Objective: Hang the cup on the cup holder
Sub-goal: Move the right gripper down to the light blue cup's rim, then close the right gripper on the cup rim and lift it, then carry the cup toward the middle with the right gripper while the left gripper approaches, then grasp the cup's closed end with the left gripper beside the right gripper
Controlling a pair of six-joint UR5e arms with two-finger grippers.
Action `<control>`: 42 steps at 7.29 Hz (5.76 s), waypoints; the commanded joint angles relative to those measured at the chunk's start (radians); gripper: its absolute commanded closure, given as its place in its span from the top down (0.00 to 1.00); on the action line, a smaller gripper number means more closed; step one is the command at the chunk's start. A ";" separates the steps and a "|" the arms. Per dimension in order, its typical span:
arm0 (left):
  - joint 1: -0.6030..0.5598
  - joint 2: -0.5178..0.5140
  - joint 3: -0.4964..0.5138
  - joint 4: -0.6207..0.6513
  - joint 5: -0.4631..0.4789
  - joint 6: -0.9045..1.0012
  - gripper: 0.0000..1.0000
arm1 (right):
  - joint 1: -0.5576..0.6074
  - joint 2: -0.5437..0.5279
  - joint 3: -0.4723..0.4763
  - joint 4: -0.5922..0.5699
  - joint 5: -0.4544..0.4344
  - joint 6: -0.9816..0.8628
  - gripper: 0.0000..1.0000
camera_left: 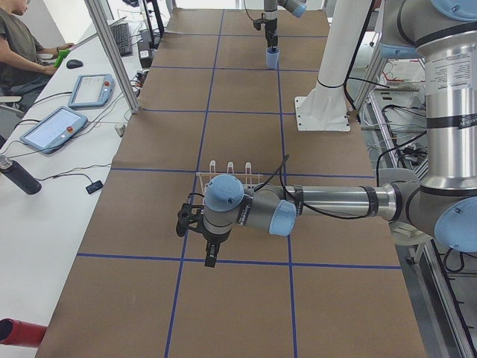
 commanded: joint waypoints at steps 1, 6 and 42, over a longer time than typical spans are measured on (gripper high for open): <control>0.000 0.000 -0.002 0.000 -0.001 0.000 0.98 | 0.010 0.001 0.002 0.002 0.002 0.002 0.00; 0.000 0.000 -0.003 0.001 -0.035 -0.003 0.98 | 0.210 0.007 0.074 0.003 0.216 0.051 0.00; 0.764 -0.587 0.022 -1.724 0.240 -2.414 0.96 | -0.143 0.889 -0.251 0.902 -0.328 1.446 0.00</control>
